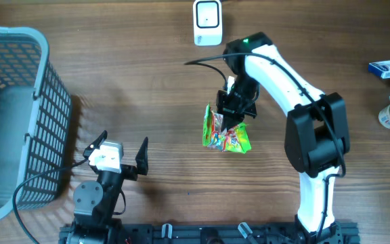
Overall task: Scan the item barcode
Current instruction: 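Grasp the Haribo bag with the right gripper and lift it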
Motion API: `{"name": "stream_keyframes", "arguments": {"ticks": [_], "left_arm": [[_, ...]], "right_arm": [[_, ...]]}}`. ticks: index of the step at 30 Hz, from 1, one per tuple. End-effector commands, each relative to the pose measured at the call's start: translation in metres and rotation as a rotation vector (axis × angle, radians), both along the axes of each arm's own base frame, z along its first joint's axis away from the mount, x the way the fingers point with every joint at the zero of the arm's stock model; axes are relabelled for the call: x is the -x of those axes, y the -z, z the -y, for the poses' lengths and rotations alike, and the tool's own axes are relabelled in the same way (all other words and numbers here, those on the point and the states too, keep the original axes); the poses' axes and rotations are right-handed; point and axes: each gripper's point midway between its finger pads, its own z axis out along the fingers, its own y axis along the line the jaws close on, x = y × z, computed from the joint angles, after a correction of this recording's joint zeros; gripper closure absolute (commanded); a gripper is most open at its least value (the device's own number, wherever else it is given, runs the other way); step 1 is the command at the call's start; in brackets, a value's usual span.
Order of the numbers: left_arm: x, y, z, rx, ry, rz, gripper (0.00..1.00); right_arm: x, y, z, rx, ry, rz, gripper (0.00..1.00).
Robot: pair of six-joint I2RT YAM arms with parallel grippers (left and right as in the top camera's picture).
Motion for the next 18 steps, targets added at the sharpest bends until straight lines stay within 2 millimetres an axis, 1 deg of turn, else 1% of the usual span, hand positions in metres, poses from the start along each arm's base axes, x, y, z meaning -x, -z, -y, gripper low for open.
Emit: {"name": "stream_keyframes", "arguments": {"ticks": [1, 2, 4, 5, 7, 8, 9, 10, 11, 12, 13, 14, 16, 18], "left_arm": [[0.0, 0.001, 0.001, 0.009, 0.001, -0.003, 0.0], [0.0, 0.001, 0.001, 0.008, 0.001, -0.002, 0.0], [0.0, 0.001, 0.001, 0.009, 0.001, -0.003, 0.0], [0.0, 0.001, 0.001, 0.009, 0.001, -0.003, 0.0], [0.0, 0.001, 0.001, 0.009, 0.001, -0.003, 0.0], [0.0, 0.001, 0.001, 0.009, 0.001, -0.003, 0.0], [0.0, 0.001, 0.001, 0.008, 0.001, -0.002, 0.0], [0.0, 0.001, 0.001, 0.009, 0.001, -0.003, 0.0], [0.0, 0.001, 0.001, 0.009, 0.001, -0.003, 0.0], [0.0, 0.001, 0.001, 0.009, 0.001, -0.003, 0.0], [0.0, 0.001, 0.001, 0.009, 0.001, -0.003, 0.0], [0.0, 0.001, 0.001, 0.009, 0.001, -0.003, 0.0], [0.0, 0.001, 0.001, 0.009, 0.001, -0.003, 0.0], [0.0, 0.001, 0.001, 0.008, 0.001, -0.002, 0.0]], "right_arm": [[-0.001, -0.019, -0.019, -0.116, 0.104, -0.067, 0.96], [-0.003, -0.017, -0.019, -0.119, 0.099, -0.052, 0.96], [-0.018, -0.011, -0.024, -0.181, 0.041, 0.049, 0.96], [-0.024, -0.016, -0.037, -0.289, 0.011, 0.095, 0.96], [-0.034, -0.035, -0.064, -0.578, -0.096, 0.221, 0.95], [-0.041, -0.043, -0.074, -0.697, -0.147, 0.301, 0.96], [-0.047, -0.041, -0.075, -0.707, -0.18, 0.35, 0.95], [-0.054, -0.024, -0.065, -0.606, -0.23, 0.395, 0.96], [-0.063, 0.004, -0.039, -0.38, -0.266, 0.424, 0.95], [-0.075, 0.032, 0.0, -0.066, -0.267, 0.445, 0.96], [-0.084, 0.048, 0.04, 0.222, -0.248, 0.47, 0.57], [-0.088, 0.051, 0.055, 0.31, -0.253, 0.486, 0.0], [-0.089, 0.048, 0.053, 0.306, -0.256, 0.49, 0.0], [-0.096, 0.032, 0.045, 0.291, -0.26, 0.529, 0.0]]}}
